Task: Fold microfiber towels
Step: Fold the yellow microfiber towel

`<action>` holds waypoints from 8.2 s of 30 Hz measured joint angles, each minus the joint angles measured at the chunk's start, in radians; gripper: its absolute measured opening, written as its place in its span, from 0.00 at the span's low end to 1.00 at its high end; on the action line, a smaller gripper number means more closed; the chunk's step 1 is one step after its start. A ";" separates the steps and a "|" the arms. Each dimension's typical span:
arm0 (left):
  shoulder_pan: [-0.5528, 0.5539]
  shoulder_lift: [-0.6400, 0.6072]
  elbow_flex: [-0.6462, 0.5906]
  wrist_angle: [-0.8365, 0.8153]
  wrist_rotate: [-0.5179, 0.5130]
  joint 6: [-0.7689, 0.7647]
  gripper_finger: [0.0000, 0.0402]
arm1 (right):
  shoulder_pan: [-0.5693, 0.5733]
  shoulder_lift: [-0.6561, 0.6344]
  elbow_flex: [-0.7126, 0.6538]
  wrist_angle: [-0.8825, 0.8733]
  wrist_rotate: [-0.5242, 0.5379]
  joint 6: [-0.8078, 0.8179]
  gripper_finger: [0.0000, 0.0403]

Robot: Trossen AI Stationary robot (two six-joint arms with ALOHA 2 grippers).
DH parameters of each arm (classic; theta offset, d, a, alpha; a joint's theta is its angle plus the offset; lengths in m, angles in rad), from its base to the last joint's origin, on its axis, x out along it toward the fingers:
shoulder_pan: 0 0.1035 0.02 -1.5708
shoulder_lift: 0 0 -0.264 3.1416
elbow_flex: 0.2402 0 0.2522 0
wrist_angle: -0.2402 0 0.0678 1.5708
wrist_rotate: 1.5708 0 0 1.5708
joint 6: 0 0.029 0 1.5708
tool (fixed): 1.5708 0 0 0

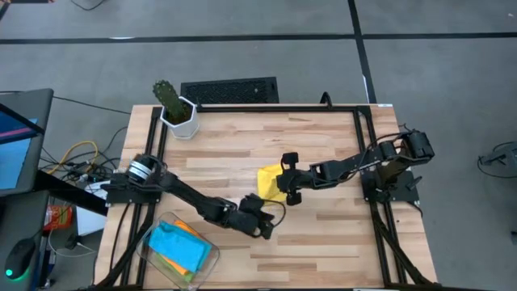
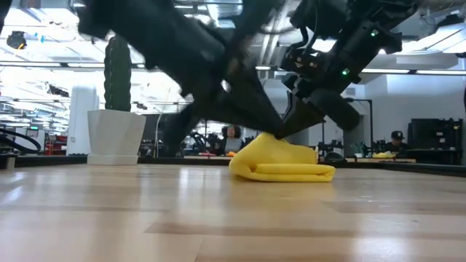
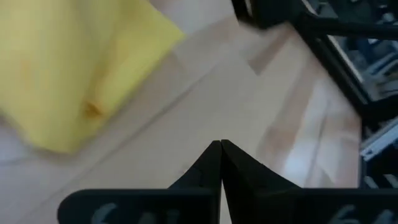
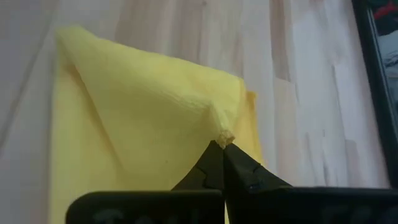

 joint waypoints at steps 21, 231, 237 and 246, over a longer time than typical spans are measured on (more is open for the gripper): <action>0.042 0.107 0.022 -0.188 -0.253 -0.292 0.00 | 0.008 0.000 0.000 -0.074 0.021 0.057 0.04; -0.135 -0.085 -0.007 -0.327 -0.210 -0.110 0.00 | -0.092 0.063 0.142 0.037 0.001 -0.447 0.02; -0.121 -0.003 -0.008 -0.328 -0.243 -0.252 0.00 | -0.130 0.063 0.224 0.049 0.053 -0.496 0.02; -0.097 -0.001 -0.006 -0.401 -0.190 -0.235 0.00 | -0.102 0.064 0.252 0.023 0.051 -0.435 0.02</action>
